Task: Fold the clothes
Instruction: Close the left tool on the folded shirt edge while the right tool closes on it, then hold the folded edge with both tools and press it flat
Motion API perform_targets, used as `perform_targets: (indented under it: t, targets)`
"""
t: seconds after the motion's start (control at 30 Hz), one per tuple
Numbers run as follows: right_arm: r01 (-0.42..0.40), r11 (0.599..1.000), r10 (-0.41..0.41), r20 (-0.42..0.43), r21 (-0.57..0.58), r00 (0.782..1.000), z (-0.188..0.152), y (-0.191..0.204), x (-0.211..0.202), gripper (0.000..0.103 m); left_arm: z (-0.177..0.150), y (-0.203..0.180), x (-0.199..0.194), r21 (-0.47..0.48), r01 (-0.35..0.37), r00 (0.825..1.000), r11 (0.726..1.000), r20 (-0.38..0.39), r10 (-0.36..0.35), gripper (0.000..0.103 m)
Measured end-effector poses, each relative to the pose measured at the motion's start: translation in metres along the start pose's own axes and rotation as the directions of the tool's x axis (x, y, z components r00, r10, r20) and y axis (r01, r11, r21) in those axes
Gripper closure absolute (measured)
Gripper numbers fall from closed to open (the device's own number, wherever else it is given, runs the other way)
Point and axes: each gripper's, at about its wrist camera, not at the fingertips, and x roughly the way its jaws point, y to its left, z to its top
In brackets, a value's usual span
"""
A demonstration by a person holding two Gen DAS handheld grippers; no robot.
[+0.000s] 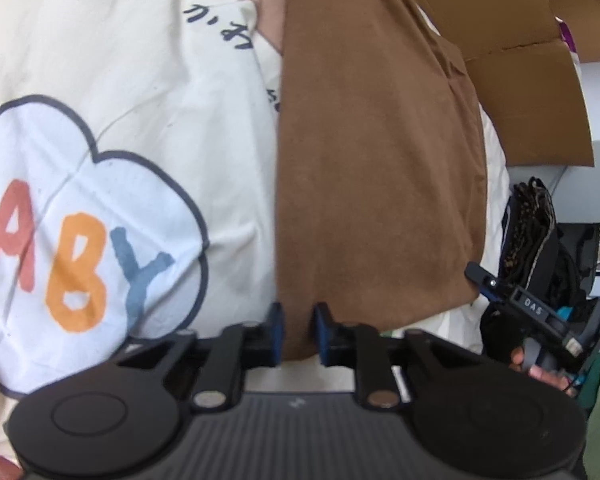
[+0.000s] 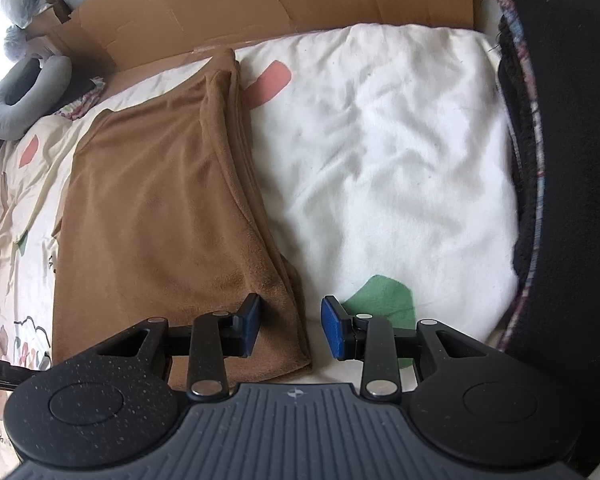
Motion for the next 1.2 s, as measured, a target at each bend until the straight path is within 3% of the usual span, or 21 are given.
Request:
perform_targets:
  t: [0.23,0.33,0.5,0.9,1.03,1.2]
  targets:
    - [-0.002,1.0,0.001,-0.013,-0.006,1.0,-0.001,0.004,0.012,0.064,0.0,0.002,-0.009,0.021,0.012,1.0,1.0,0.003,-0.012,0.096]
    - [-0.022,1.0,0.022,-0.014,-0.002,1.0,-0.001,0.004,0.011,0.081,-0.001,0.001,-0.014,0.028,0.015,1.0,0.999,0.005,-0.015,0.096]
    - [-0.02,1.0,0.02,-0.019,-0.006,1.0,0.0,0.009,0.005,0.093,0.004,-0.003,-0.019,0.041,0.026,1.0,0.999,0.002,-0.026,0.097]
    - [-0.056,0.996,0.06,-0.069,0.063,0.996,-0.004,0.027,-0.019,0.095,0.012,-0.003,-0.062,0.07,-0.013,1.0,0.997,0.001,0.013,0.097]
    - [-0.099,0.99,0.11,-0.104,0.098,0.988,-0.015,0.033,-0.024,0.095,0.013,0.004,-0.074,0.072,-0.034,0.999,0.997,0.005,0.034,0.097]
    - [-0.147,0.988,0.155,-0.188,0.053,0.97,-0.026,0.039,-0.03,0.095,0.008,0.014,-0.088,0.091,-0.051,0.998,0.995,-0.026,0.054,0.097]
